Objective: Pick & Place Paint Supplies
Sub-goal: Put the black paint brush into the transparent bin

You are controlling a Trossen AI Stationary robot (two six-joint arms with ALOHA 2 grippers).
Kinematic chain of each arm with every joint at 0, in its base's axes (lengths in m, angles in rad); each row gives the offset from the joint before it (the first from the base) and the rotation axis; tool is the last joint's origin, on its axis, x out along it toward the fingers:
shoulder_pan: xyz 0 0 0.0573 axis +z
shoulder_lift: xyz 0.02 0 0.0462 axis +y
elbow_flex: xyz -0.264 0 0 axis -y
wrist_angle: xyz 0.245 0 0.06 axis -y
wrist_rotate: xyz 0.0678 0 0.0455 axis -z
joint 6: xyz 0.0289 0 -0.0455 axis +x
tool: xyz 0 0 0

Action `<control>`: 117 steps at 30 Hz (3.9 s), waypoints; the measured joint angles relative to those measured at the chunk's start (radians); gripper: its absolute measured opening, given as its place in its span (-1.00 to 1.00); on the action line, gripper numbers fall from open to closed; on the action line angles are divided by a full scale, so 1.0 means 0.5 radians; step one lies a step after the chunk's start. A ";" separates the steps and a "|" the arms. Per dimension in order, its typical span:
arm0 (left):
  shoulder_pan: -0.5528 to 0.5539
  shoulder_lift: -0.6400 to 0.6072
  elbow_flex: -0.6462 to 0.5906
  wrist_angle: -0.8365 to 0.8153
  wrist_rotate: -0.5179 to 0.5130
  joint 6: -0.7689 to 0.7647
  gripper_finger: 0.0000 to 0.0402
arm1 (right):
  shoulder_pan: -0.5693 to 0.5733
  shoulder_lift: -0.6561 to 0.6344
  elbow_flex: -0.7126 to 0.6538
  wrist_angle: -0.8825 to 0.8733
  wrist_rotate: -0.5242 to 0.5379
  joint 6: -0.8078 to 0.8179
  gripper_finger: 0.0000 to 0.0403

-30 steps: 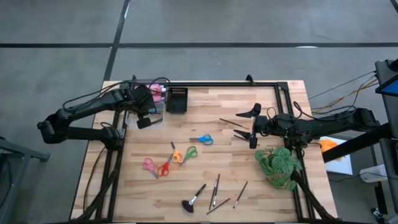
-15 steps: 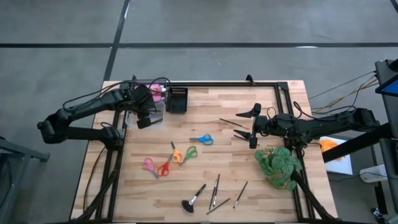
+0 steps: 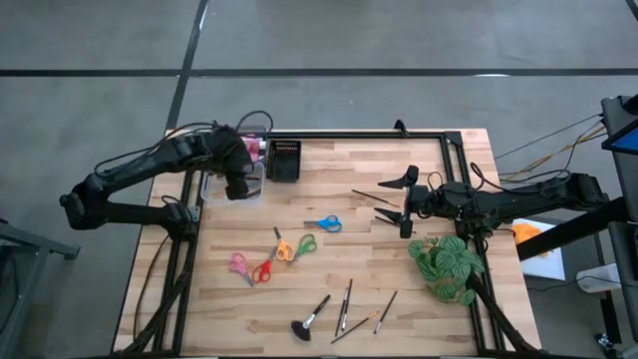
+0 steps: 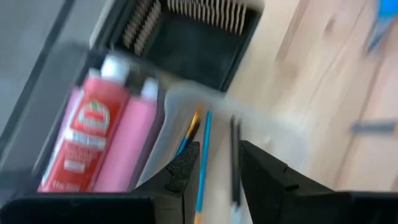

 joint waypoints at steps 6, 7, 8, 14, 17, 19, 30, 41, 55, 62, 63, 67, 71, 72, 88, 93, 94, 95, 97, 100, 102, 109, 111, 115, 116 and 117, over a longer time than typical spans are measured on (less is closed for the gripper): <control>-0.133 -0.002 0.046 0.424 0.039 -0.192 -0.45 | 0.001 0.000 0.000 -0.001 0.000 0.000 0.64; -0.164 -0.002 0.026 0.536 0.048 -0.192 -0.45 | 0.001 0.000 0.000 0.000 0.000 0.000 0.64; -0.201 -0.002 -0.004 0.665 0.055 -0.189 -0.45 | 0.001 0.000 0.000 -0.001 0.000 0.000 0.64; -0.399 0.025 -0.250 1.542 0.061 -0.112 -0.45 | 0.001 -0.002 0.000 -0.001 0.000 0.000 0.64; -0.469 0.131 -0.355 1.885 0.069 -0.027 -0.44 | 0.000 -0.002 0.000 -0.001 0.000 0.000 0.64; -0.500 0.266 -0.384 2.084 0.073 -0.023 -0.44 | 0.001 -0.002 0.000 -0.001 -0.001 0.000 0.64; -0.525 1.196 0.004 2.536 0.367 -0.140 -0.44 | 0.000 -0.002 0.000 -0.001 0.000 0.000 0.64; -0.576 1.922 0.685 2.506 0.667 -0.160 -0.44 | 0.000 -0.002 0.000 -0.001 0.000 0.000 0.64; -0.638 2.461 1.193 2.491 0.770 -0.153 -0.44 | 0.000 0.001 0.000 -0.002 0.000 0.000 0.64; -0.639 2.615 1.313 2.474 0.772 -0.152 -0.44 | 0.000 0.001 0.000 -0.002 -0.001 0.000 0.64; -0.639 2.628 1.321 2.481 0.771 -0.139 -0.44 | 0.000 0.001 0.000 0.001 0.000 0.001 0.64; -0.630 2.640 1.314 2.463 0.771 -0.121 -0.44 | 0.001 0.001 0.000 -0.003 -0.001 0.001 0.64; -0.614 2.644 1.313 2.416 0.769 -0.097 -0.44 | 0.001 0.000 0.000 -0.001 -0.001 0.001 0.64; -0.613 2.644 1.312 2.397 0.762 -0.074 -0.44 | 0.000 0.000 0.000 -0.002 0.000 0.001 0.64; -0.594 2.644 1.313 2.132 0.641 -0.086 -0.44 | 0.000 0.000 0.000 -0.001 -0.001 0.000 0.64; -0.588 2.644 1.315 2.117 0.643 -0.091 -0.44 | 0.001 0.000 0.000 -0.001 -0.001 0.000 0.64; -0.588 2.644 1.315 2.117 0.642 -0.105 -0.44 | 0.001 0.000 0.000 -0.001 0.000 0.000 0.64; -0.589 2.644 1.315 2.117 0.643 -0.116 -0.44 | 0.000 0.000 0.000 -0.001 -0.001 0.000 0.64; -0.604 2.640 1.315 2.114 0.639 -0.117 -0.44 | 0.000 0.000 0.000 -0.001 -0.001 0.000 0.64; -0.622 2.638 1.315 2.136 0.633 -0.026 -0.44 | 0.001 0.000 0.000 -0.001 0.000 0.000 0.64; -0.627 2.638 1.316 2.171 0.635 0.004 -0.44 | 0.000 0.000 0.000 -0.001 0.000 0.000 0.64; -0.619 2.635 1.326 2.317 0.602 0.020 -0.44 | 0.000 -0.002 0.000 -0.001 0.000 0.000 0.64; -0.610 2.635 1.326 2.332 0.591 0.014 -0.44 | 0.000 -0.002 0.000 -0.001 -0.001 0.000 0.64; -0.570 2.635 1.326 2.293 0.590 -0.040 -0.44 | 0.000 -0.002 0.000 -0.001 0.000 0.000 0.64; -0.559 2.635 1.326 2.269 0.589 -0.045 -0.44 | 0.000 -0.002 0.000 -0.001 0.000 0.000 0.64; -0.548 2.635 1.326 2.246 0.589 -0.047 -0.44 | 0.000 -0.002 0.000 -0.001 0.000 0.000 0.64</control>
